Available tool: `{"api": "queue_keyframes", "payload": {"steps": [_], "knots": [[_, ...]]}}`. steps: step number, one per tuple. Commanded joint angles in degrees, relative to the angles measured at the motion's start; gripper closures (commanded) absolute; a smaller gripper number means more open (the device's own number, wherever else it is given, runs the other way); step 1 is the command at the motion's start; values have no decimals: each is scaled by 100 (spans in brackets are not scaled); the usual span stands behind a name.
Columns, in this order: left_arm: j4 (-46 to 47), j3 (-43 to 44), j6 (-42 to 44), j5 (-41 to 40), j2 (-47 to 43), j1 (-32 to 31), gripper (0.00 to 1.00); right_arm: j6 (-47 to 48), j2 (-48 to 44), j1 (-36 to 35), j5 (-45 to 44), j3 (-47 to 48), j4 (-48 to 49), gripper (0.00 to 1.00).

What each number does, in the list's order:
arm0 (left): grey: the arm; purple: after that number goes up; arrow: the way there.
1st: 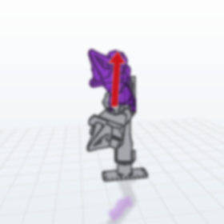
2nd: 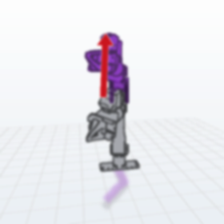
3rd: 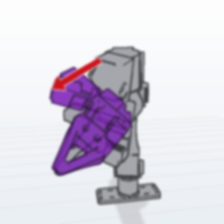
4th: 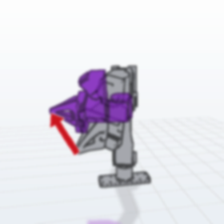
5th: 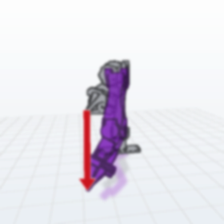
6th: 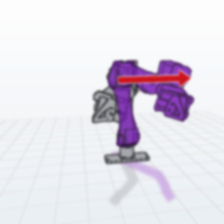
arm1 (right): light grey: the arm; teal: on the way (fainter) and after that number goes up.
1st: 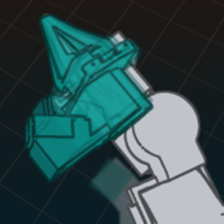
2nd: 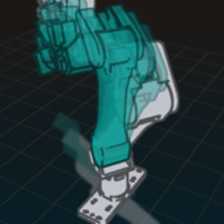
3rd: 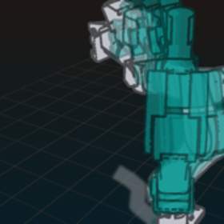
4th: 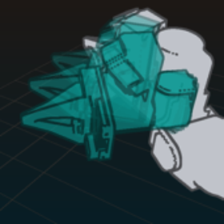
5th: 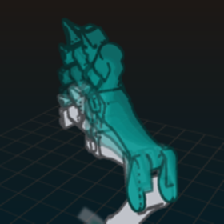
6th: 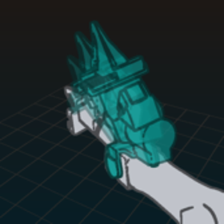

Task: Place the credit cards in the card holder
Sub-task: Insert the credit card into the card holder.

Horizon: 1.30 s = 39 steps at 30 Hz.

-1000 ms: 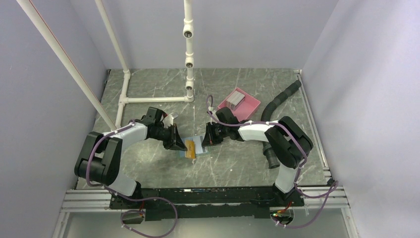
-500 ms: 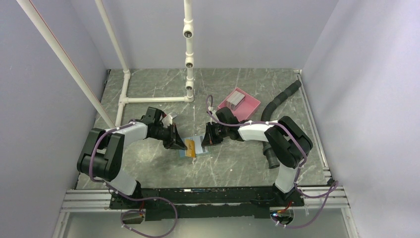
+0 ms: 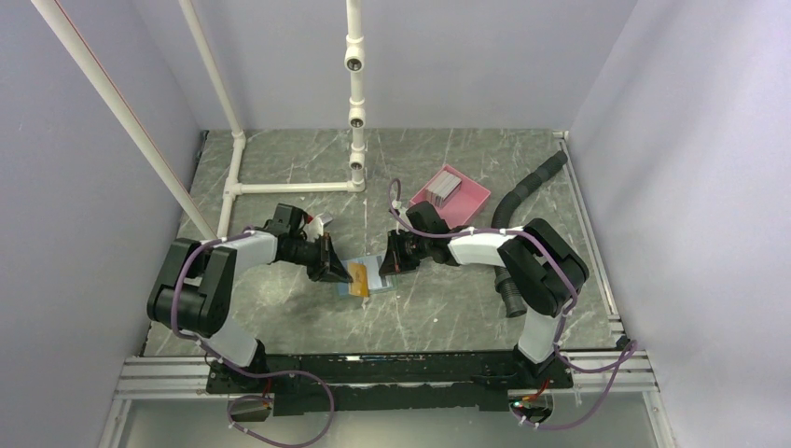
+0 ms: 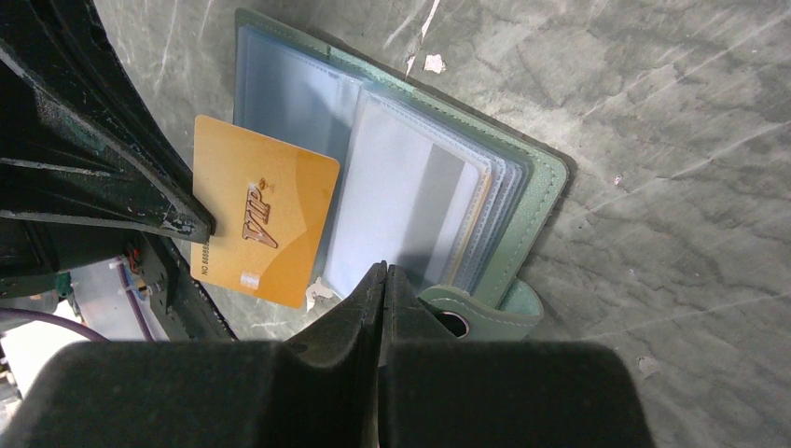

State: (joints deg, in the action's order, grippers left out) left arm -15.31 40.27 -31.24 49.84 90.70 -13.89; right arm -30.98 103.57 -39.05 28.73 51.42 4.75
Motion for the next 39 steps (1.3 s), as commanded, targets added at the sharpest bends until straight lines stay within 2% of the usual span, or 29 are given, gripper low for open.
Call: {"api": "queue_keyframes", "payload": {"steps": [1,23,27,39], "knots": [[271,-28,-85,285,90,19,100,210,188,10,-281,-28,-114,100],[218,136,-104,130,524,86,100,259,290,7,-203,22,-140,100],[-66,40,28,-42,348,88,100,277,304,6,-184,23,-155,100],[-106,-86,26,-55,165,110,100,288,297,11,-196,3,-156,100]]}}
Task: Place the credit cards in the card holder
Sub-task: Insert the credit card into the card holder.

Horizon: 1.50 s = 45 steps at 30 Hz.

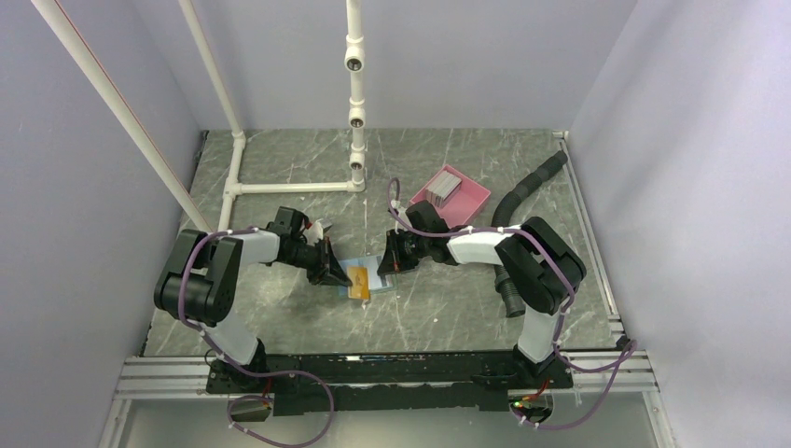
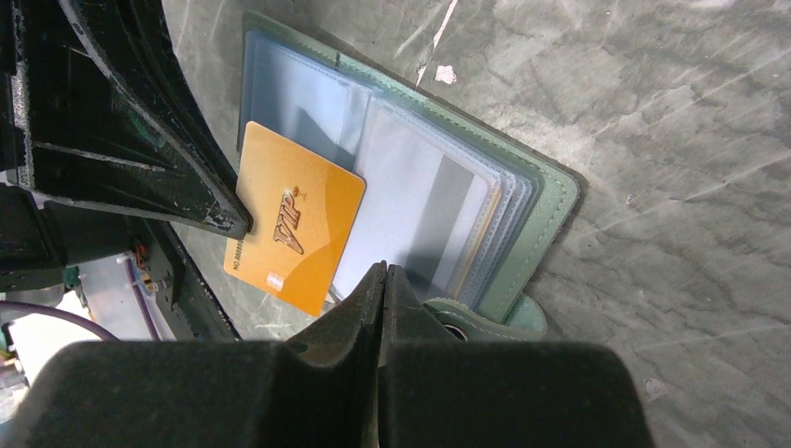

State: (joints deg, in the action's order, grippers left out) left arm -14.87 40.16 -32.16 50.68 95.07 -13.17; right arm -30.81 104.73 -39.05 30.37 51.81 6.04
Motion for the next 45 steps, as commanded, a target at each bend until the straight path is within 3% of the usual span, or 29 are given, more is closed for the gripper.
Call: {"api": "queue_keyframes", "payload": {"steps": [1,24,31,45], "knots": [[-174,-95,124,-171,-311,48,100,261,176,9,-357,-47,-273,100],[267,44,-37,189,-26,191,100,241,283,5,-266,-50,-201,100],[753,137,-319,757,319,191,100,227,289,3,-232,-48,-187,100],[145,556,123,132,426,183,100,216,386,2,-125,-40,-103,100]]}}
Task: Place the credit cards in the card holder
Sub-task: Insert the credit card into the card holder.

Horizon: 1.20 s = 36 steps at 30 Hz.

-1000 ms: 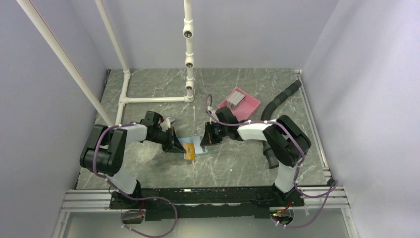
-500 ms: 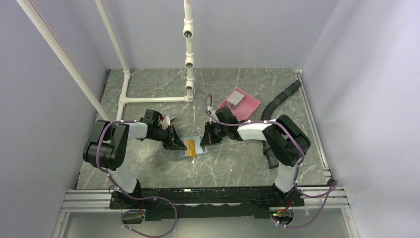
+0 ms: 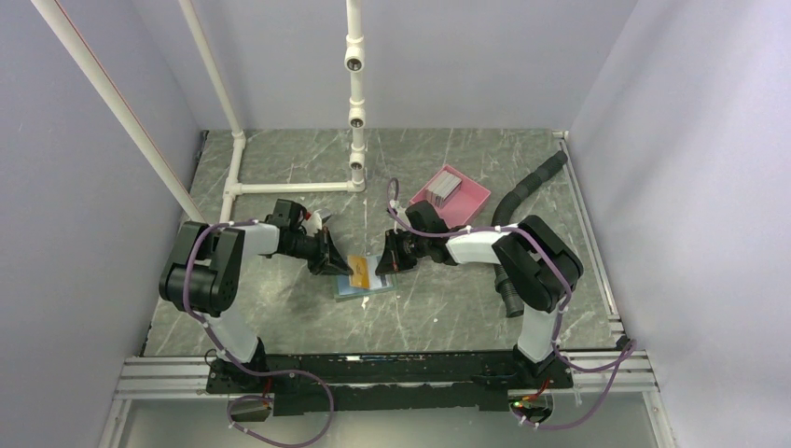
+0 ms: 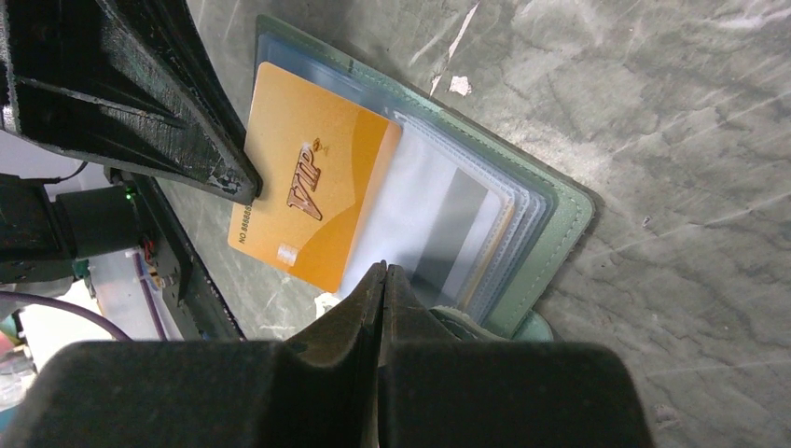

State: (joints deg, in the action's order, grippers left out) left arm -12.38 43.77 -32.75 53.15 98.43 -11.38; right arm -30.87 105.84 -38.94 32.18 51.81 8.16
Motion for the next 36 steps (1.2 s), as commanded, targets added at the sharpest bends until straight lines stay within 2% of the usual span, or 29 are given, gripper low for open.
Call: {"api": "queue_keyframes", "payload": {"steps": [1,8,13,15,17,19,26,29,32,36], "knots": [[-114,208,204,-144,107,4,100,230,279,-5,-305,-40,-313,100],[230,59,8,-79,163,-76,100,173,289,-8,-305,-12,-353,100],[504,-156,-188,-72,100,-148,100,-25,36,37,-461,131,-753,100],[608,-249,-257,-102,69,-162,100,-8,-166,84,-614,199,-1055,95],[667,-293,-287,-111,69,-169,100,114,-305,119,-842,347,-1478,84],[744,-328,-323,-111,79,-172,100,241,-375,124,-1003,447,-1792,78],[1003,-342,-486,-126,181,-264,100,340,-258,123,-1037,354,-1834,75],[1189,-376,-666,-194,193,-409,100,321,-153,123,-837,277,-1632,76],[1438,-360,-832,-394,220,-602,100,157,-12,123,-547,198,-1313,89],[1620,-265,-1042,-722,297,-859,100,-72,169,122,-262,92,-928,100]]}}
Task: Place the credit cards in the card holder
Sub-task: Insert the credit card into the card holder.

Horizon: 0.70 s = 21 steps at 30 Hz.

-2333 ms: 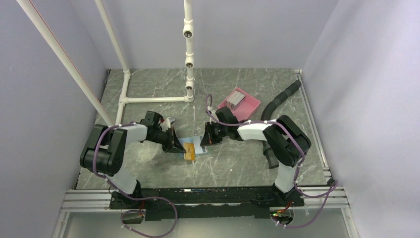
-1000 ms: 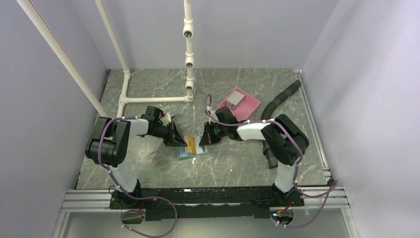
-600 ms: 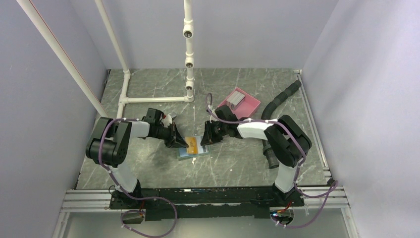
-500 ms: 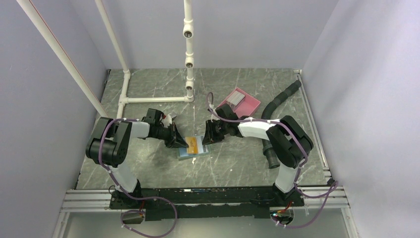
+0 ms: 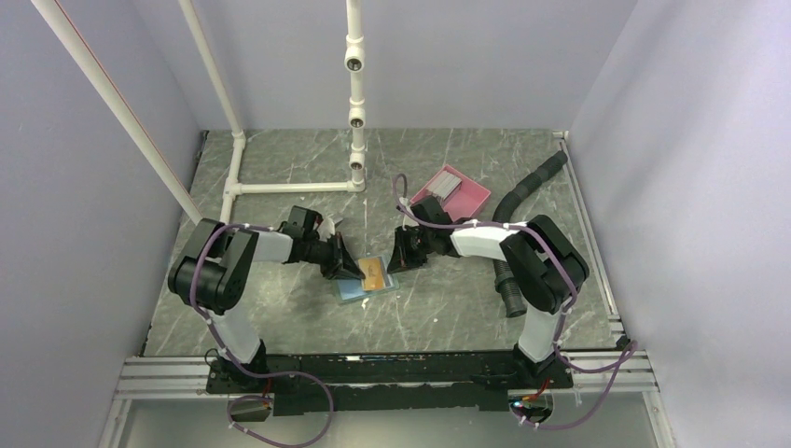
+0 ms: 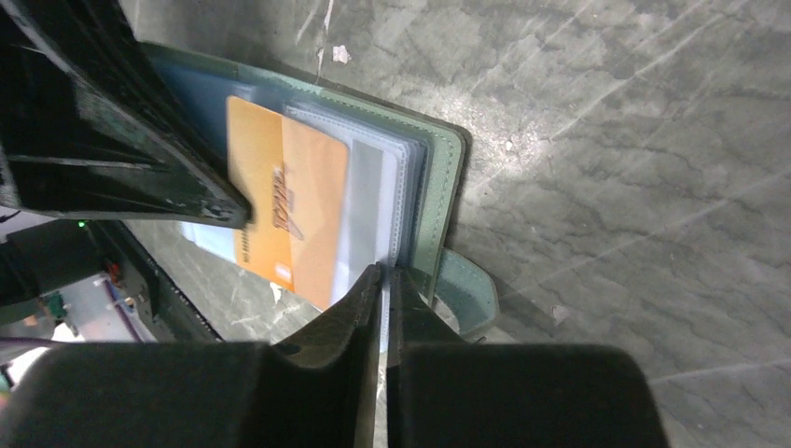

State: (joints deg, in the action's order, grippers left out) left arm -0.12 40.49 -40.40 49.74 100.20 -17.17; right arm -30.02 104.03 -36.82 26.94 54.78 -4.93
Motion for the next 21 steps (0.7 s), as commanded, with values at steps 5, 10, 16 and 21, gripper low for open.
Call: {"api": "queue_keyframes", "payload": {"steps": [5,10,16,21], "knots": [[662,82,-612,-806,90,-563,100,-292,330,-95,369,-348,467,100],[540,218,-757,-1068,51,-804,98,-320,267,-97,322,-389,467,100],[211,171,-810,-1259,-424,-863,79,-380,204,-97,247,-438,473,100],[469,91,-1188,-1278,-585,-1018,81,-721,69,-147,156,-572,753,100]]}}
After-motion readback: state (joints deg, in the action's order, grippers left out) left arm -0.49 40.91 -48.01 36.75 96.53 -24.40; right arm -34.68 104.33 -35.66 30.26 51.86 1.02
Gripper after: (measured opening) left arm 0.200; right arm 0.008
